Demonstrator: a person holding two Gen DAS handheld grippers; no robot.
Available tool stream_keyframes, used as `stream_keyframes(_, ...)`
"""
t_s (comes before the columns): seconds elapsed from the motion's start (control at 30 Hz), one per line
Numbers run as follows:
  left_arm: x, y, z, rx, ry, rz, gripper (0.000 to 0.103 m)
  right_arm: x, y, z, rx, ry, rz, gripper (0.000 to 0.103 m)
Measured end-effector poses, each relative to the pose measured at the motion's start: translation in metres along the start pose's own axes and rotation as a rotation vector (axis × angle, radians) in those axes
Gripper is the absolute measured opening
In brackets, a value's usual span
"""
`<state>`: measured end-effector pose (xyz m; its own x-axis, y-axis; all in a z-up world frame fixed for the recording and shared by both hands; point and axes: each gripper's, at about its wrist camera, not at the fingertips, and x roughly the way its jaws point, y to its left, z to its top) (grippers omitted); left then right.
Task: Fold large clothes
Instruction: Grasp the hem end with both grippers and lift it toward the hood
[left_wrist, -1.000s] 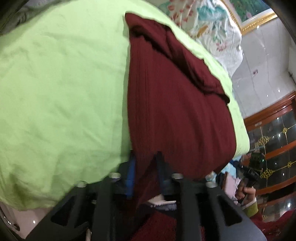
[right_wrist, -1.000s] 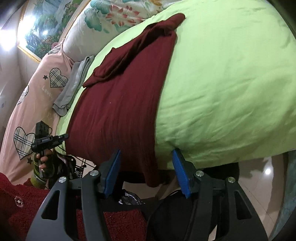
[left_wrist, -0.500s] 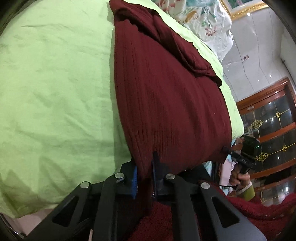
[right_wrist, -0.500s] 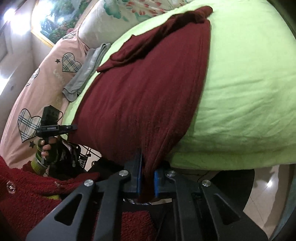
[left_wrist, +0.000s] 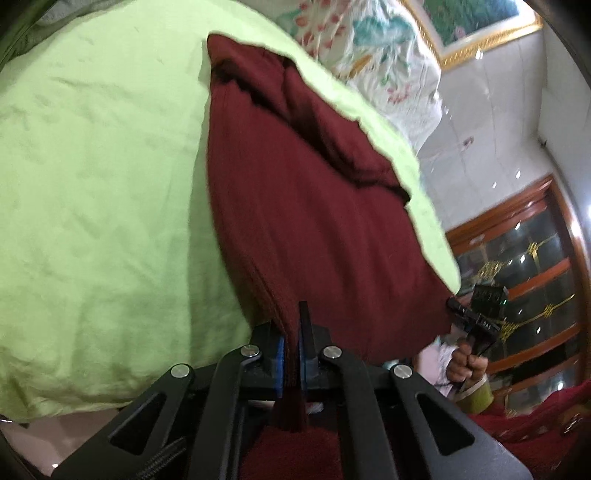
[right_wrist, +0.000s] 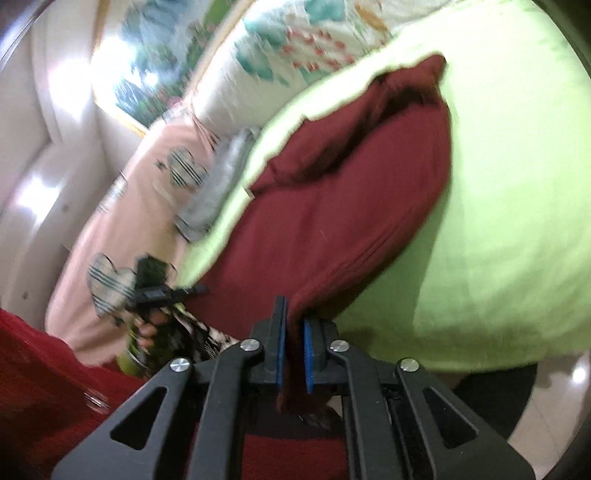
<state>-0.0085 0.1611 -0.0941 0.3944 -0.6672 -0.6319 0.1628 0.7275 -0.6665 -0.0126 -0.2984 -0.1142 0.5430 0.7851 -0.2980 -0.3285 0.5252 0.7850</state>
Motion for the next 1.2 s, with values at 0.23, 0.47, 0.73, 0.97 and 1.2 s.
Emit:
stream_keyframes(0.23, -0.004, -0.018, 0.044, 0.002, -0.088, -0.074, 0.003, -0.016, 0.005, 0.051, 0.011, -0.159, 0.016, 0.001)
stream_keyframes(0.47, 0.018, -0.030, 0.047, 0.025, -0.037, -0.054, 0.003, 0.001, -0.011, 0.034, 0.054, 0.039, -0.133, 0.029)
stream_keyframes(0.73, 0.017, -0.013, 0.040, -0.036, -0.033, -0.037, 0.003, 0.014, -0.044, -0.024, 0.105, 0.157, -0.251, 0.046)
stream_keyframes(0.97, 0.011, -0.011, 0.035, -0.048, -0.053, -0.037, 0.003, 0.043, -0.034, -0.030, 0.042, 0.186, -0.116, 0.006)
stream_keyframes(1.2, -0.005, -0.016, 0.055, -0.065, -0.137, -0.064, 0.003, 0.010, -0.002, 0.011, 0.056, -0.022, 0.076, 0.006)
